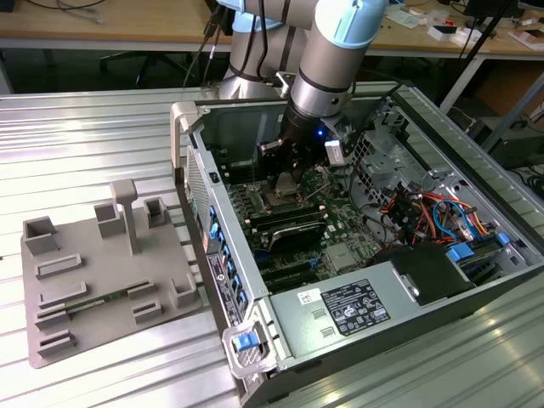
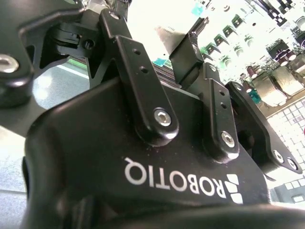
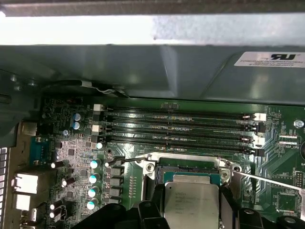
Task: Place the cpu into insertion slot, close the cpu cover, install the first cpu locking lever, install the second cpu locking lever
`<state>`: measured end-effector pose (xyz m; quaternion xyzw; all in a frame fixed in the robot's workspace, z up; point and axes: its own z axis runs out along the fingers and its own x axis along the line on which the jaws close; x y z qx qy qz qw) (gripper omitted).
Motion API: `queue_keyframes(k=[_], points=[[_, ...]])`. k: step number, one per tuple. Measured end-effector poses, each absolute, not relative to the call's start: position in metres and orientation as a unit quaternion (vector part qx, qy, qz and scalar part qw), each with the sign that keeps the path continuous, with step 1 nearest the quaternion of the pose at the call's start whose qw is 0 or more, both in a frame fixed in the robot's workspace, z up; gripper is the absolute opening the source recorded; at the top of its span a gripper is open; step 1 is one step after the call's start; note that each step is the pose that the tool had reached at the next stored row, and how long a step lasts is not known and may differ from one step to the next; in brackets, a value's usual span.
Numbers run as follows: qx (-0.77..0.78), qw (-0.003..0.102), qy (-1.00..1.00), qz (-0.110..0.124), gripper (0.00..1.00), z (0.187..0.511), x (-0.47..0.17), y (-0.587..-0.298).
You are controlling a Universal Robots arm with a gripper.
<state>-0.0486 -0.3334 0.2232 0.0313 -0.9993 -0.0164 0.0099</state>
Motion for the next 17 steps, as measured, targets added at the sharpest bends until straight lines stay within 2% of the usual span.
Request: queue_keyframes(k=[17], points=[[0.013,0.01,-1.0,-0.017,0.55,0.2231,-0.0486,-0.3334]])
